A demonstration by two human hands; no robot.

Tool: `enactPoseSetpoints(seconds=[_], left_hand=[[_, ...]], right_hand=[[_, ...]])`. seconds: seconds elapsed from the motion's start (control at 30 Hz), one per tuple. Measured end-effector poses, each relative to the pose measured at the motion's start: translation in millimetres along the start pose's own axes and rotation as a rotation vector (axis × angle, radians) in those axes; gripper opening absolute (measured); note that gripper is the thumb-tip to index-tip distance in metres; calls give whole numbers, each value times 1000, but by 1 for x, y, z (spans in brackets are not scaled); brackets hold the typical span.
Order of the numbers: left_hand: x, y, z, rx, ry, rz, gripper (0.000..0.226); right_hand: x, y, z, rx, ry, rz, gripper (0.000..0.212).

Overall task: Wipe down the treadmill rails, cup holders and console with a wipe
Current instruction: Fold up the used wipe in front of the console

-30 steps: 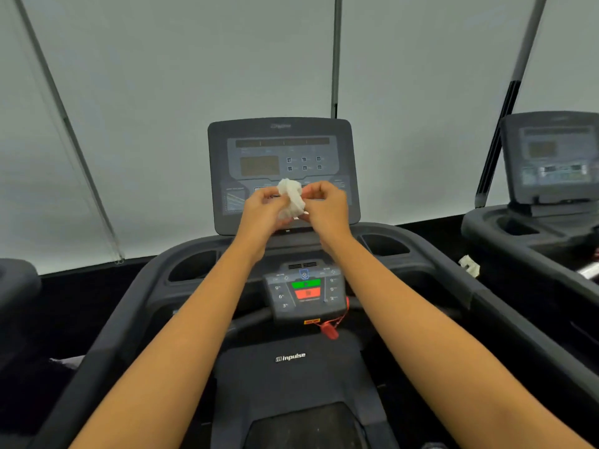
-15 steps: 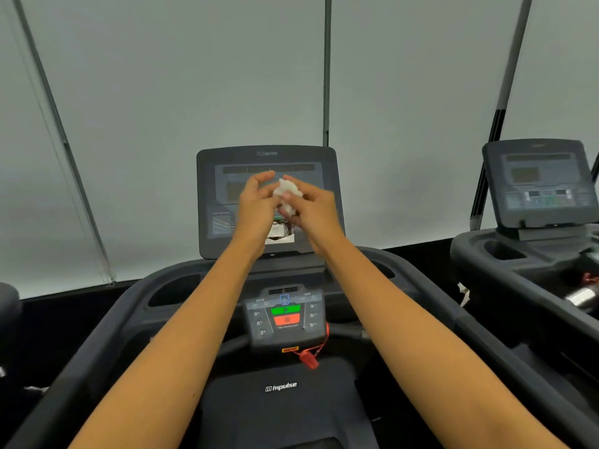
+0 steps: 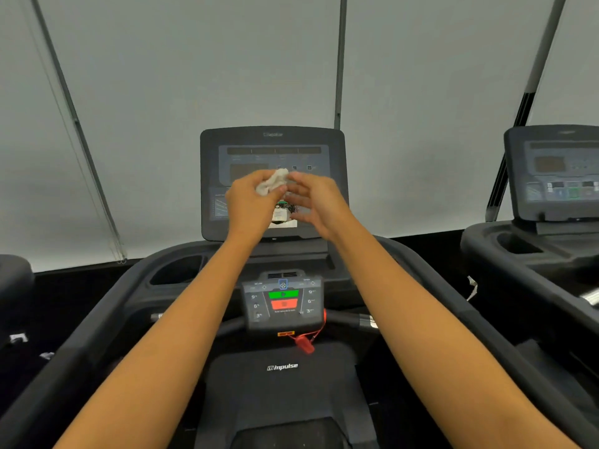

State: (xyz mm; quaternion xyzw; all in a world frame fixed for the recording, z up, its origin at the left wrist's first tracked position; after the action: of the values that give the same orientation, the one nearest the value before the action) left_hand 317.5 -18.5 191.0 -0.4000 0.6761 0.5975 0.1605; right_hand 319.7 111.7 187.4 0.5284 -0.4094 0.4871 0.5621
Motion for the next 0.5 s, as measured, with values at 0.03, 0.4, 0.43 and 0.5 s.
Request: enactPoseSetpoints(seconds=[0.03, 0.4, 0.43, 0.5], left_hand=[[1, -3, 1, 7, 6, -11, 19], [41, -39, 48, 164, 16, -46, 42], [47, -44, 53, 185, 65, -41, 43], [59, -57, 66, 248, 109, -79, 40]], right_hand=[[-2, -1, -3, -21, -4, -19, 34], [-71, -3, -21, -552, -137, -206, 31], [-82, -8, -28, -584, -164, -193, 29], [-103, -20, -43, -632, -209, -168, 25]])
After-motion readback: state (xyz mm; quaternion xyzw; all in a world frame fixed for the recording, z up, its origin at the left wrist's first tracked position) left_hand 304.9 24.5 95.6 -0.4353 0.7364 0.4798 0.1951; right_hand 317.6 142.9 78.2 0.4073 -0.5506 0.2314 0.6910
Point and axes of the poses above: each hand's wrist, its own y-axis towards the middle knuckle, its own z-axis out of the palm, x = y × z, the point moved 3 cm from there along y, towards the middle knuckle, and after that the axes turned 3 degrees about x, right-handed, at the moved point
